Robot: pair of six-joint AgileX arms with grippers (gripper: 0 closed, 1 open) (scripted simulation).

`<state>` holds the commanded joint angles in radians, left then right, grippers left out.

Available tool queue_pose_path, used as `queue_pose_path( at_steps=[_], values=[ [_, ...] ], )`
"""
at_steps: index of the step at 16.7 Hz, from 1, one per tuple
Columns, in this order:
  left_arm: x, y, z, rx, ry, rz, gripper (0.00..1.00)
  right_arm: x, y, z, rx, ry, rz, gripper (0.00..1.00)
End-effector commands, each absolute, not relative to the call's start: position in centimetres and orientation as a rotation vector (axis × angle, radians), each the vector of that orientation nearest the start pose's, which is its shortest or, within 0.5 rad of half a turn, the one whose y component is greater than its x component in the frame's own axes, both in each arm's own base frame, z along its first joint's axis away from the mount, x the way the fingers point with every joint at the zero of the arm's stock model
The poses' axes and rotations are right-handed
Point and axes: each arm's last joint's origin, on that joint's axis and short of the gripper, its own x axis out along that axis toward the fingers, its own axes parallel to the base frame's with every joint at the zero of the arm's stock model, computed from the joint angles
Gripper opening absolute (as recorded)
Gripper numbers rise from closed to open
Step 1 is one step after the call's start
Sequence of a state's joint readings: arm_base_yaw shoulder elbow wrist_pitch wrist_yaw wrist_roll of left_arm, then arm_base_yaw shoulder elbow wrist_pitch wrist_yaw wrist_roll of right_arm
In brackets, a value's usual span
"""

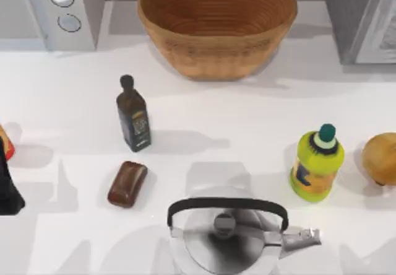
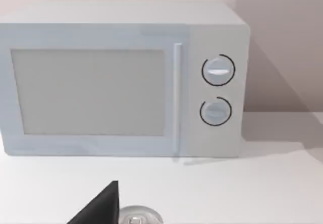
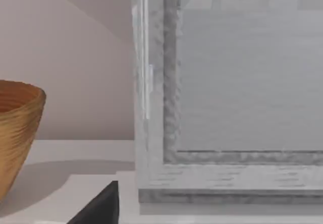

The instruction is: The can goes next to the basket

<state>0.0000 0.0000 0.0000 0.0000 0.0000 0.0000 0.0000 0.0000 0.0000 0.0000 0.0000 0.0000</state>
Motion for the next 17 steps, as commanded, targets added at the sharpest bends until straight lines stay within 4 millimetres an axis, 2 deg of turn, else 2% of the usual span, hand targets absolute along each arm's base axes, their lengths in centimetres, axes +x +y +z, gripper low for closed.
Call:
queue_pose_path(
  at_steps=[3,5,8,10,13,17],
  values=[
    [10.6,-0.1,16.2,0.006,0.008,0.001,1.00,10.6,-0.1,16.0,0.000,0.000,0.000,1.00],
    [10.6,-0.1,17.1,0.038,0.051,0.004,1.00,10.6,-0.1,16.0,0.000,0.000,0.000,1.00],
    [11.1,0.1,19.7,0.123,0.178,0.005,1.00,10.6,-0.1,16.0,0.000,0.000,0.000,1.00],
    [12.2,0.3,21.9,0.197,0.304,-0.005,1.00,10.6,-0.1,16.0,0.000,0.000,0.000,1.00],
    [15.2,0.7,25.0,0.318,0.537,-0.048,1.00,10.6,-0.1,16.0,0.000,0.000,0.000,1.00],
    [21.7,1.6,27.4,0.467,0.868,-0.169,1.00,10.6,-0.1,16.0,0.000,0.000,0.000,1.00]
  ],
)
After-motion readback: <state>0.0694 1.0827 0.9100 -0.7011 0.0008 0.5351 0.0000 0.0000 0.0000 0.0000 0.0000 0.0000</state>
